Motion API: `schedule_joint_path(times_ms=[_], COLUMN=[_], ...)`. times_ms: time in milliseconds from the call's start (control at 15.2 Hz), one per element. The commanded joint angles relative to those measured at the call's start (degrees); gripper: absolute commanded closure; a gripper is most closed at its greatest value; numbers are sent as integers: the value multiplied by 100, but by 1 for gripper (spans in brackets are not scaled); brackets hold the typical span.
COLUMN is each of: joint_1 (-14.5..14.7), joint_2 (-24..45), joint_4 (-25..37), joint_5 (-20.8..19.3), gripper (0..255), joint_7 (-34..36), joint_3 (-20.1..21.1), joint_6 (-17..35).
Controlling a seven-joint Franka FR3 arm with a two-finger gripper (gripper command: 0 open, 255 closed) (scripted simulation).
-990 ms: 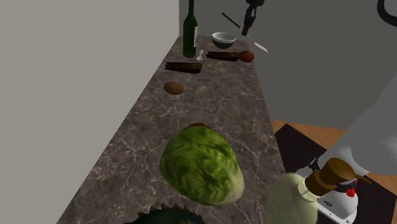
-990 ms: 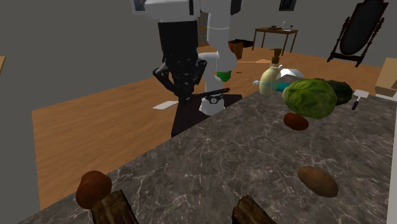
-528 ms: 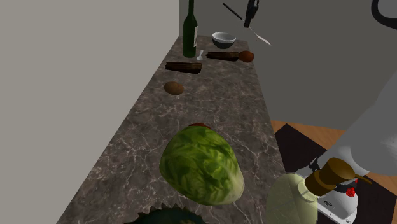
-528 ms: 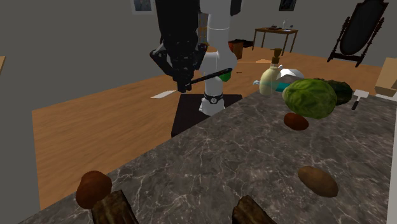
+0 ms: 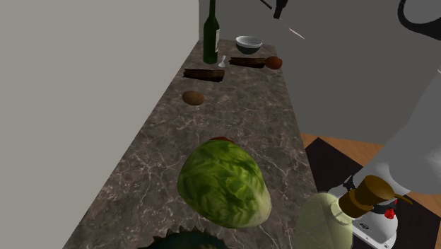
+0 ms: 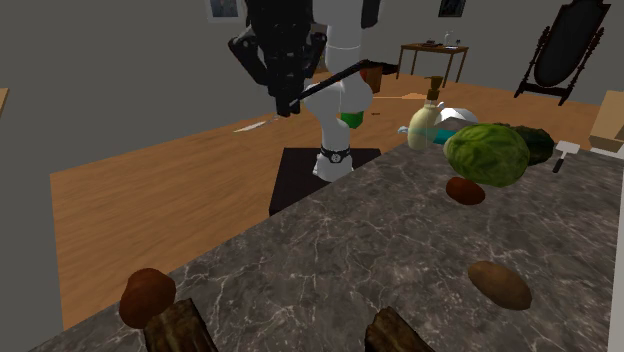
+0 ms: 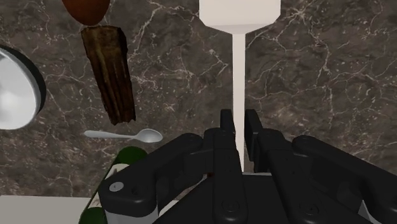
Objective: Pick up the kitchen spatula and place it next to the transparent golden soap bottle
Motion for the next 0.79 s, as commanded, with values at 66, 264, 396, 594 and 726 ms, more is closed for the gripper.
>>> schedule_joint_path(times_ms=[66, 264, 396, 594, 726], joint_1=[-61, 320, 511, 731, 847], joint_2=[139, -653, -1112, -1725, -2092], joint_4=[415, -634, -1199, -1916, -2326], joint_5=[57, -253, -422, -620, -715], gripper=[255, 255, 255, 255, 255], joint_7=[-9, 345, 604, 1005, 1275], joint_3=[-11, 104, 218, 426, 582], joint_6=[-288, 37, 184, 335, 400])
